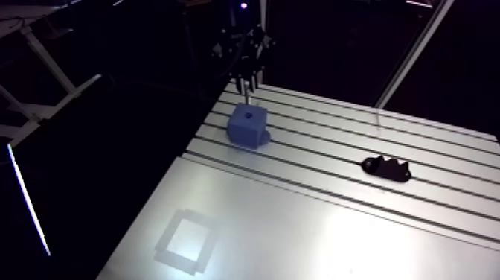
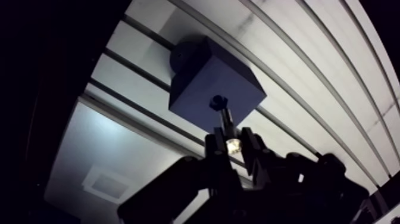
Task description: Pick up the M10 bolt and insert it into the hex recess until seated.
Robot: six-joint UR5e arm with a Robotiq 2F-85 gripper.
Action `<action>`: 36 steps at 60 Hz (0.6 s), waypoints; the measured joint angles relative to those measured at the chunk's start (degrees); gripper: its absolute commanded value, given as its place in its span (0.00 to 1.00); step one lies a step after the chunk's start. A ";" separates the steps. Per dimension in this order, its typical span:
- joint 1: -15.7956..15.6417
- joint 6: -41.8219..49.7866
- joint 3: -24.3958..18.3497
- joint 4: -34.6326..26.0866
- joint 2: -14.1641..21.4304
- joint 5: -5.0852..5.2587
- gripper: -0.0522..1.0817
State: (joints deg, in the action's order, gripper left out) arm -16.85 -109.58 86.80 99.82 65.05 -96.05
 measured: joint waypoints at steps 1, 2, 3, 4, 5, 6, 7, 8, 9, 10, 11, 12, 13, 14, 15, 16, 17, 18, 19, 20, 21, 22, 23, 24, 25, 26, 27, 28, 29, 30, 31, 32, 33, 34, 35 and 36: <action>0.00 0.00 0.00 0.01 -0.02 0.01 1.00; 0.00 -0.01 0.00 0.02 -0.04 0.02 1.00; 0.00 -0.02 0.00 0.03 -0.06 0.03 1.00; 0.00 -0.02 0.00 0.03 -0.07 0.04 1.00; 0.00 -0.02 0.00 0.04 -0.09 0.04 1.00; 0.00 -0.03 0.00 0.05 -0.11 0.05 1.00; 0.00 -0.04 0.01 0.05 -0.13 0.05 1.00; 0.00 -0.04 0.01 0.06 -0.16 0.06 1.00; 0.00 -0.04 0.02 0.06 -0.19 0.07 1.00; 0.00 -0.04 0.02 0.07 -0.22 0.07 1.00; 0.01 -0.05 0.02 0.07 -0.25 0.07 1.00; 0.01 -0.05 0.03 0.08 -0.29 0.07 1.00; 0.01 -0.05 0.03 0.09 -0.32 0.07 1.00; 0.02 -0.05 0.04 0.09 -0.36 0.07 1.00; 0.02 -0.05 0.04 0.10 -0.39 0.07 1.00; 0.02 -0.04 0.05 0.10 -0.45 0.08 1.00; 0.03 -0.04 0.05 0.11 -0.48 0.08 1.00; 0.03 -0.04 0.05 0.12 -0.51 0.08 1.00; 0.03 -0.04 0.07 0.12 -0.54 0.08 1.00; 0.04 -0.03 0.08 0.13 -0.57 0.09 1.00; 0.04 -0.02 0.08 0.13 -0.60 0.10 1.00; 0.04 -0.02 0.09 0.14 -0.63 0.10 1.00; 0.04 -0.02 0.09 0.14 -0.67 0.10 1.00; 0.04 -0.02 0.09 0.14 -0.70 0.10 1.00; 0.05 -0.01 0.09 0.14 -0.73 0.11 1.00; 0.05 0.00 0.09 0.15 -0.78 0.11 1.00; 0.05 -0.01 0.09 0.15 -0.80 0.11 1.00; 0.05 0.00 0.09 0.15 -0.82 0.11 1.00; 0.05 0.00 0.09 0.15 -0.84 0.12 1.00; 0.05 0.00 0.09 0.15 -0.86 0.12 1.00; 0.05 -0.01 0.09 0.15 -0.88 0.12 1.00; 0.05 -0.01 0.09 0.15 -0.90 0.13 1.00; 0.06 -0.01 0.09 0.15 -0.91 0.13 1.00; 0.05 -0.02 0.09 0.15 -0.93 0.14 1.00; 0.06 -0.02 0.09 0.15 -0.94 0.14 1.00; 0.06 -0.03 0.09 0.15 -0.95 0.15 1.00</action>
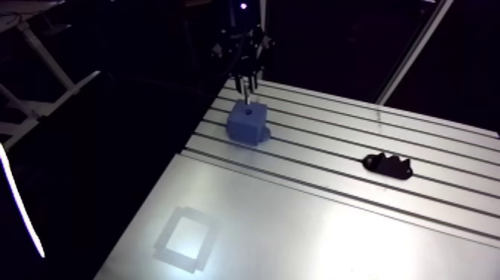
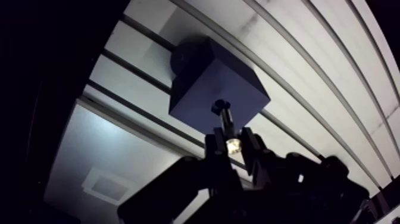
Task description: Pick up the M10 bolt and insert it into the hex recess until seated.
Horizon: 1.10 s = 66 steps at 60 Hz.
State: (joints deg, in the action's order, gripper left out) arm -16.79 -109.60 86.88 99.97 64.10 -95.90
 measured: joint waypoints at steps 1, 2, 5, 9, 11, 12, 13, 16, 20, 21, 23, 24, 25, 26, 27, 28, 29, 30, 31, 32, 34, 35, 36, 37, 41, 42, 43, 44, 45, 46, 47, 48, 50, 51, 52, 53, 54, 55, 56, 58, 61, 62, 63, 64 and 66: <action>0.00 0.00 0.00 0.00 -0.01 0.01 1.00; 0.00 0.00 0.00 0.00 -0.02 0.02 1.00; 0.00 -0.01 0.00 0.01 -0.04 0.04 1.00; 0.00 -0.03 0.01 0.00 -0.06 0.07 1.00; 0.00 -0.03 0.02 0.00 -0.08 0.08 1.00; 0.00 -0.03 0.02 0.00 -0.09 0.09 1.00; 0.00 -0.03 0.03 0.01 -0.11 0.10 1.00; 0.00 -0.04 0.04 0.01 -0.18 0.11 1.00; 0.00 -0.03 0.07 0.03 -0.28 0.12 1.00; 0.00 -0.03 0.08 0.03 -0.30 0.12 1.00; 0.00 -0.02 0.11 0.04 -0.36 0.13 1.00; 0.00 -0.01 0.12 0.04 -0.38 0.13 1.00; 0.00 -0.01 0.14 0.05 -0.40 0.13 1.00; 0.00 0.00 0.15 0.06 -0.42 0.13 1.00; 0.00 0.00 0.16 0.06 -0.44 0.14 1.00; 0.00 0.01 0.18 0.06 -0.46 0.14 1.00; 0.00 0.01 0.19 0.06 -0.47 0.14 1.00; 0.00 0.01 0.22 0.07 -0.48 0.14 1.00; 0.00 0.02 0.24 0.07 -0.50 0.14 1.00; 0.00 0.02 0.25 0.07 -0.51 0.14 1.00; 0.00 0.03 0.30 0.08 -0.53 0.14 1.00; 0.00 0.03 0.32 0.08 -0.55 0.14 1.00; 0.00 0.03 0.34 0.08 -0.56 0.15 1.00; 0.00 0.03 0.36 0.09 -0.57 0.16 1.00; 0.00 0.04 0.44 0.11 -0.62 0.18 1.00; 0.00 0.04 0.45 0.11 -0.62 0.18 1.00; 0.00 0.04 0.47 0.11 -0.63 0.19 1.00; 0.00 0.04 0.48 0.11 -0.63 0.19 1.00; 0.00 0.04 0.50 0.11 -0.64 0.20 1.00; 0.01 0.04 0.51 0.11 -0.65 0.19 1.00; 0.00 0.04 0.52 0.11 -0.65 0.20 1.00; 0.00 0.04 0.54 0.11 -0.65 0.20 1.00; 0.01 0.04 0.55 0.11 -0.66 0.19 1.00; 0.00 0.05 0.56 0.11 -0.67 0.19 1.00; 0.00 0.04 0.56 0.11 -0.67 0.18 1.00; 0.00 0.05 0.56 0.11 -0.67 0.18 1.00; 0.00 0.05 0.57 0.11 -0.67 0.18 1.00; 0.01 0.04 0.58 0.10 -0.67 0.17 1.00; 0.01 0.04 0.58 0.10 -0.68 0.17 1.00; 0.03 0.04 0.58 0.10 -0.69 0.16 1.00; 0.05 0.04 0.60 0.11 -0.71 0.16 1.00; 0.05 0.05 0.60 0.11 -0.71 0.16 1.00; 0.05 0.05 0.61 0.11 -0.72 0.15 1.00; 0.05 0.05 0.61 0.13 -0.74 0.15 1.00; 0.06 0.04 0.61 0.13 -0.78 0.15 1.00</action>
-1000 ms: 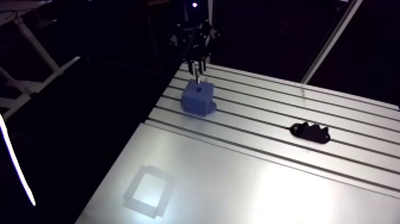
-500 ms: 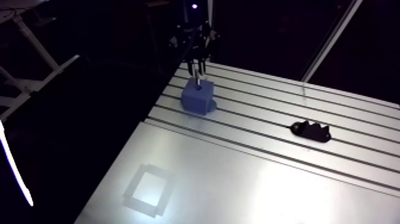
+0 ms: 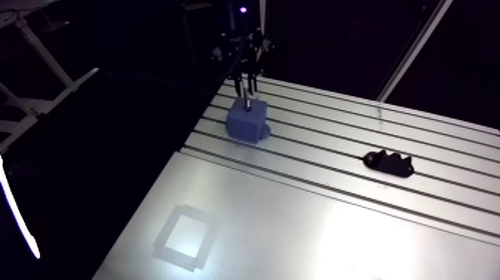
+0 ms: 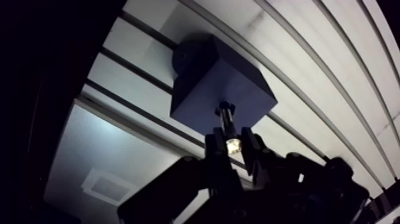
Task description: Pick up the M10 bolt and insert it into the hex recess until seated.
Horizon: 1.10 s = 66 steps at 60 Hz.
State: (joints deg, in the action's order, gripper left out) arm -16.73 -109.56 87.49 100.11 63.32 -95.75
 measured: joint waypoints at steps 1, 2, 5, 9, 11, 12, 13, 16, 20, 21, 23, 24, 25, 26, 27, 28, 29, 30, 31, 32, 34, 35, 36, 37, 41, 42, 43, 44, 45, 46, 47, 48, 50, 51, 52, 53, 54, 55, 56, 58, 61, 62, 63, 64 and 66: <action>0.01 0.00 0.00 0.01 -0.02 -0.01 1.00; 0.01 0.00 0.00 0.01 -0.04 0.00 1.00; 0.03 0.00 0.00 0.02 -0.11 -0.01 1.00; 0.06 0.00 0.02 0.03 -0.21 -0.01 1.00; 0.07 0.00 0.02 0.03 -0.25 -0.01 1.00; 0.07 0.00 0.02 0.03 -0.27 -0.01 1.00; 0.08 0.00 0.02 0.03 -0.29 -0.01 1.00; 0.09 0.00 0.02 0.04 -0.34 -0.01 1.00; 0.11 0.00 0.02 0.05 -0.39 -0.01 1.00; 0.11 -0.01 0.02 0.06 -0.41 -0.01 1.00; 0.13 -0.02 0.02 0.07 -0.43 -0.01 1.00; 0.14 -0.02 0.02 0.07 -0.45 -0.01 1.00; 0.14 -0.03 0.02 0.08 -0.46 -0.01 1.00; 0.15 -0.03 0.02 0.08 -0.48 -0.01 1.00; 0.15 -0.04 0.02 0.09 -0.50 -0.01 1.00; 0.16 -0.04 0.02 0.09 -0.53 -0.01 1.00; 0.17 -0.05 0.01 0.09 -0.56 -0.01 1.00; 0.17 -0.05 0.01 0.09 -0.58 -0.01 1.00; 0.17 -0.05 0.01 0.09 -0.61 -0.01 1.00; 0.18 -0.06 0.01 0.09 -0.63 -0.01 1.00; 0.18 -0.06 0.01 0.09 -0.68 -0.01 1.00; 0.18 -0.07 0.01 0.10 -0.70 -0.01 1.00; 0.19 -0.07 0.01 0.09 -0.72 -0.01 1.00; 0.19 -0.07 0.00 0.10 -0.74 -0.01 1.00; 0.20 -0.08 0.01 0.10 -0.80 -0.01 1.00; 0.20 -0.08 0.00 0.11 -0.81 -0.01 1.00; 0.20 -0.08 0.00 0.10 -0.83 -0.01 1.00; 0.20 -0.08 0.01 0.10 -0.84 0.00 1.00; 0.19 -0.08 0.01 0.11 -0.86 0.00 1.00; 0.19 -0.08 0.02 0.11 -0.87 0.00 1.00; 0.18 -0.08 0.02 0.11 -0.88 0.00 1.00; 0.18 -0.08 0.02 0.11 -0.89 0.00 1.00; 0.17 -0.08 0.02 0.11 -0.91 0.01 1.00; 0.17 -0.08 0.02 0.11 -0.91 0.00 1.00; 0.16 -0.09 0.02 0.12 -0.92 0.01 1.00; 0.16 -0.09 0.02 0.12 -0.93 0.01 1.00; 0.15 -0.08 0.02 0.12 -0.94 0.01 1.00; 0.14 -0.09 0.02 0.12 -0.95 0.01 1.00; 0.14 -0.08 0.02 0.12 -0.97 0.02 1.00; 0.13 -0.09 0.01 0.12 -1.02 0.02 1.00; 0.13 -0.09 0.00 0.12 -1.09 0.02 1.00; 0.13 -0.09 -0.01 0.13 -1.12 0.02 1.00; 0.13 -0.09 -0.02 0.13 -1.14 0.02 1.00; 0.13 -0.09 -0.02 0.13 -1.17 0.02 1.00; 0.11 -0.09 -0.03 0.13 -1.21 0.02 1.00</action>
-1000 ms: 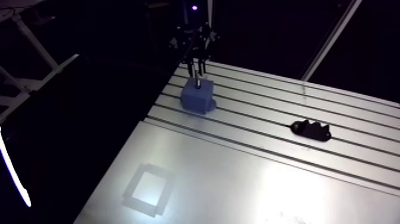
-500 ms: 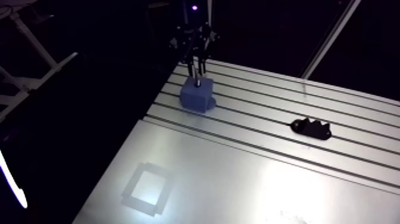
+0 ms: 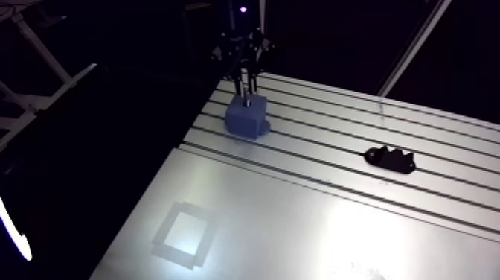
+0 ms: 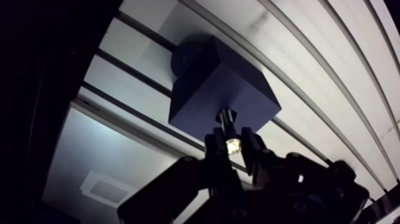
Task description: Pick up the M10 bolt and insert it into the hex recess until seated.
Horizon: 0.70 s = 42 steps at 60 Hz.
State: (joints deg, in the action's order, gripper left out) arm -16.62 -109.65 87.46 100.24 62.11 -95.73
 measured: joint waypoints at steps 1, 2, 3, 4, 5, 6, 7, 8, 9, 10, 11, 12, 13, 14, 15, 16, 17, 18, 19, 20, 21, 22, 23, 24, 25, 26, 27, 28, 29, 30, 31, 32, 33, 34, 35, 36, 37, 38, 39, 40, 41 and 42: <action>0.00 0.00 -0.01 0.00 -0.03 0.00 1.00; 0.00 0.00 -0.01 0.00 -0.05 0.00 1.00; 0.00 0.00 -0.02 0.00 -0.08 -0.01 1.00; 0.00 -0.01 -0.02 0.00 -0.11 -0.01 1.00; 0.00 -0.01 -0.02 0.00 -0.14 -0.01 1.00; 0.00 -0.02 -0.03 0.00 -0.17 -0.01 1.00; 0.00 -0.02 -0.04 0.00 -0.19 -0.01 1.00; 0.00 -0.02 -0.04 0.00 -0.20 -0.01 1.00; 0.00 -0.03 -0.04 0.00 -0.23 -0.02 1.00; 0.00 -0.04 -0.05 0.01 -0.25 -0.01 1.00; 0.00 -0.04 -0.05 0.00 -0.27 -0.02 1.00; 0.00 -0.04 -0.06 0.00 -0.29 -0.02 1.00; -0.01 -0.05 -0.06 0.00 -0.30 -0.02 1.00; 0.00 -0.05 -0.07 0.00 -0.32 -0.02 1.00; -0.01 -0.05 -0.07 0.00 -0.34 -0.02 1.00; -0.01 -0.06 -0.08 0.00 -0.35 -0.02 1.00; -0.01 -0.06 -0.09 0.00 -0.36 -0.02 1.00; 0.00 -0.06 -0.09 0.00 -0.38 -0.02 1.00; 0.00 -0.07 -0.10 0.00 -0.38 -0.02 1.00; 0.00 -0.08 -0.10 0.00 -0.40 -0.02 1.00; 0.00 -0.08 -0.11 0.00 -0.41 -0.03 1.00; 0.00 -0.08 -0.12 0.00 -0.42 -0.02 1.00; -0.01 -0.08 -0.13 0.00 -0.43 -0.02 1.00; -0.01 -0.08 -0.13 0.00 -0.44 -0.03 1.00; -0.01 -0.09 -0.14 0.00 -0.45 -0.03 1.00; 0.00 -0.09 -0.15 0.00 -0.46 -0.02 1.00; 0.00 -0.09 -0.16 0.00 -0.47 -0.03 1.00; 0.00 -0.10 -0.16 0.00 -0.47 -0.03 1.00; -0.01 -0.10 -0.16 0.00 -0.48 -0.03 1.00; 0.00 -0.10 -0.16 0.00 -0.49 -0.03 1.00; 0.00 -0.10 -0.16 0.00 -0.49 -0.03 1.00; 0.00 -0.10 -0.16 0.00 -0.50 -0.04 1.00; -0.01 -0.10 -0.16 0.00 -0.50 -0.04 1.00; 0.00 -0.10 -0.16 0.01 -0.51 -0.05 1.00; 0.00 -0.09 -0.16 0.00 -0.51 -0.05 1.00; 0.00 -0.09 -0.16 0.00 -0.51 -0.06 1.00; 0.00 -0.09 -0.16 0.00 -0.52 -0.06 1.00; 0.00 -0.08 -0.16 0.00 -0.52 -0.07 1.00; -0.01 -0.08 -0.16 0.00 -0.52 -0.07 1.00; -0.01 -0.07 -0.17 0.00 -0.52 -0.08 1.00; 0.00 -0.07 -0.17 0.00 -0.53 -0.08 1.00; 0.00 -0.06 -0.17 0.00 -0.53 -0.08 1.00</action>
State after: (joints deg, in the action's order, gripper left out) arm -16.62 -109.71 87.29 100.24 61.58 -95.81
